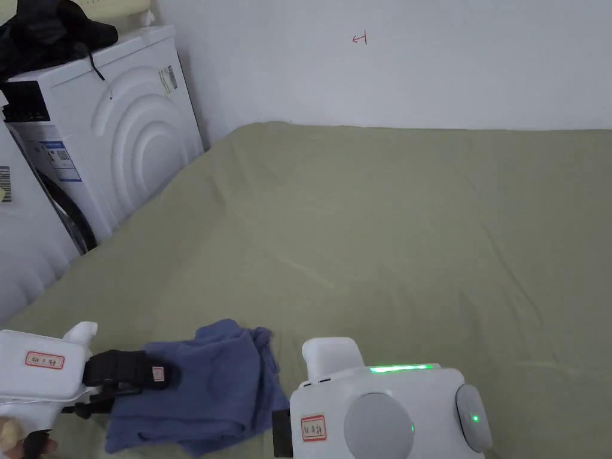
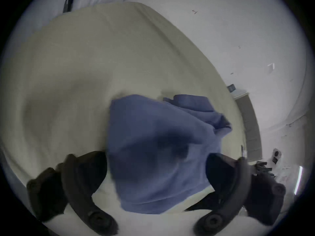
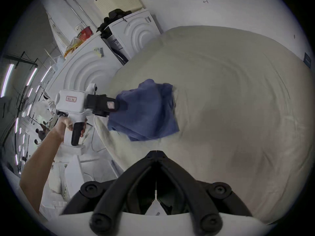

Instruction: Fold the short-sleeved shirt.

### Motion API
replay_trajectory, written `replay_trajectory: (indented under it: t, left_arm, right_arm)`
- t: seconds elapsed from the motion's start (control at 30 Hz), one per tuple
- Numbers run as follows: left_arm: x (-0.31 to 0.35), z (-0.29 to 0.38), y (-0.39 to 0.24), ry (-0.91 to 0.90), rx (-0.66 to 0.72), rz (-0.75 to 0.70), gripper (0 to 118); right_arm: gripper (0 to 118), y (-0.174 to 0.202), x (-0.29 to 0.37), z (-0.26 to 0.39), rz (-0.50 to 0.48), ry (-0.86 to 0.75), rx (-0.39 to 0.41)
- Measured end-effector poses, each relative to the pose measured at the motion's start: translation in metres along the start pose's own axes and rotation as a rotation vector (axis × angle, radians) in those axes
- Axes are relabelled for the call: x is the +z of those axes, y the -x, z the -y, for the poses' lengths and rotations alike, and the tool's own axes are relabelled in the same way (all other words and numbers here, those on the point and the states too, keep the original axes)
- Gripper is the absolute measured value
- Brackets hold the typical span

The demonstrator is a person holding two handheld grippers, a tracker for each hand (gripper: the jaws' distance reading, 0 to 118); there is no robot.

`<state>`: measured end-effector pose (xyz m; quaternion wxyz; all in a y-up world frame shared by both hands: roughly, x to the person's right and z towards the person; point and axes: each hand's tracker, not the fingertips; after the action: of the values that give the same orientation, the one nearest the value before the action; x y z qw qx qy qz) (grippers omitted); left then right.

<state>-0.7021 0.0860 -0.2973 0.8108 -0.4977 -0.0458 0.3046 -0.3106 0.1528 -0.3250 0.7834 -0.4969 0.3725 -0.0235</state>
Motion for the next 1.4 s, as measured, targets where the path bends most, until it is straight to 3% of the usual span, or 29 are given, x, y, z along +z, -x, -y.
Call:
replay_trajectory:
  t: [0.07, 0.1, 0.2, 0.23, 0.33, 0.43, 0.63, 0.7, 0.9, 1.1, 1.4]
  left_arm:
    - [0.016, -0.001, 0.006, -0.025, 0.064, -0.054, 104]
    - [0.027, 0.001, 0.007, -0.054, 0.072, -0.135, 93]
    - [0.058, 0.012, 0.002, -0.115, 0.108, -0.267, 11]
    - [0.065, 0.017, -0.005, -0.139, 0.092, -0.314, 6]
    - [0.082, 0.036, -0.044, -0.207, 0.035, -0.399, 2]
    - [0.084, 0.056, -0.101, -0.226, -0.059, -0.349, 1]
    - [0.031, 0.107, -0.261, -0.299, -0.281, -0.388, 1]
    - [0.007, 0.127, -0.317, -0.326, -0.352, -0.345, 1]
    - [-0.062, 0.175, -0.448, -0.264, -0.368, -0.181, 1]
    - [-0.105, 0.209, -0.528, -0.263, -0.451, -0.171, 1]
    - [-0.088, 0.232, -0.566, -0.378, -0.532, -0.237, 1]
  right_arm:
    - [0, -0.008, 0.011, 0.003, 0.013, -0.007, 0.002]
    - [0, -0.012, 0.017, 0.004, 0.029, -0.017, 0.005]
    - [0, -0.028, 0.040, 0.009, 0.062, -0.045, -0.006]
    - [0, -0.034, 0.048, 0.012, 0.065, -0.052, -0.008]
    - [0, -0.055, 0.075, 0.022, 0.107, -0.078, -0.010]
    - [0, -0.085, 0.108, 0.037, 0.136, -0.098, -0.031]
    - [0, -0.157, 0.184, 0.075, 0.268, -0.124, -0.068]
    - [0, -0.179, 0.208, 0.087, 0.334, -0.153, -0.069]
    - [0, -0.242, 0.276, 0.111, 0.434, -0.209, -0.120]
    - [0, -0.298, 0.343, 0.139, 0.608, -0.273, -0.172]
    - [0, -0.332, 0.391, 0.160, 0.692, -0.346, -0.233]
